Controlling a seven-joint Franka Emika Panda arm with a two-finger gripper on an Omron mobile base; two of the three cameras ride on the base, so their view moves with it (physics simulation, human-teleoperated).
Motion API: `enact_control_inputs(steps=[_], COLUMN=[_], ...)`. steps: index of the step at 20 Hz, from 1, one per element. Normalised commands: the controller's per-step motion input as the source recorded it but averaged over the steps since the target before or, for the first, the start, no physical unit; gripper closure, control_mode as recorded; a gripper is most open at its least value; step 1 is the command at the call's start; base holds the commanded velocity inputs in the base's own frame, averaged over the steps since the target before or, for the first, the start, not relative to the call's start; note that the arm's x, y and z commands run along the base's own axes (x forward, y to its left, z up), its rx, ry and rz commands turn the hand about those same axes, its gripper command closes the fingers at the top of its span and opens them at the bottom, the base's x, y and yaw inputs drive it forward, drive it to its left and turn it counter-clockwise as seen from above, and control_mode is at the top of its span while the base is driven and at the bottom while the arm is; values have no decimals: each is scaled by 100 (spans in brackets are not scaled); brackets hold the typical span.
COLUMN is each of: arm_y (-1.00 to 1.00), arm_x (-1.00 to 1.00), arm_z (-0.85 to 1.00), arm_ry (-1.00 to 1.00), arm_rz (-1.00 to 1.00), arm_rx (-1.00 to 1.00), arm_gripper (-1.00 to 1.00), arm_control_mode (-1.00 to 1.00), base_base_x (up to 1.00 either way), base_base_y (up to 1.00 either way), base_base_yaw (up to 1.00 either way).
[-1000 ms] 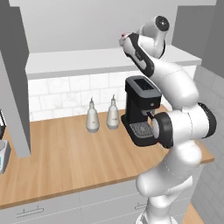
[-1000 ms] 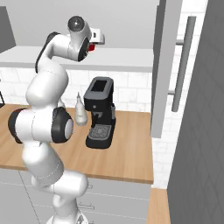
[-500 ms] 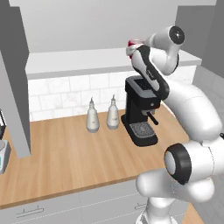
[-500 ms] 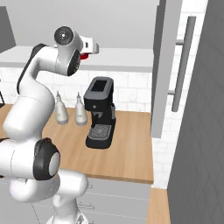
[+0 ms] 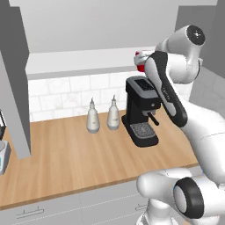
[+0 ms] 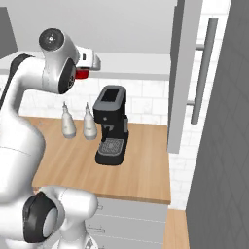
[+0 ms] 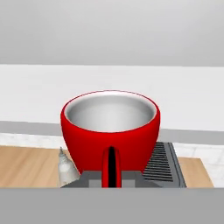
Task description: Gather all objects into one cabinet and sort the glasses and bowls to opposite sides.
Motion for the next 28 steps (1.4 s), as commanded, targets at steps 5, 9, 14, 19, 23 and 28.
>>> enact_control_inputs(steps=[5,9,14,19,23,28], arm_y=[0,0,1,0,0,0], arm_x=[-100,-100,-47,0,0,0], arm_z=[-42,-69,-75,-3,0,0], arm_ry=[-3,0,3,1,0,0], arm_rz=[0,-2,-6,0,0,0], arm_rx=[1,5,2,0,0,0], arm_gripper=[100,100,100,100,100,100], arm_control_mode=[-100,-100,-100,-100,-100,100], base_base_x=[0,0,0,0,0,-83], base_base_y=[0,0,0,0,0,11], base_base_yaw=[0,0,0,0,0,2])
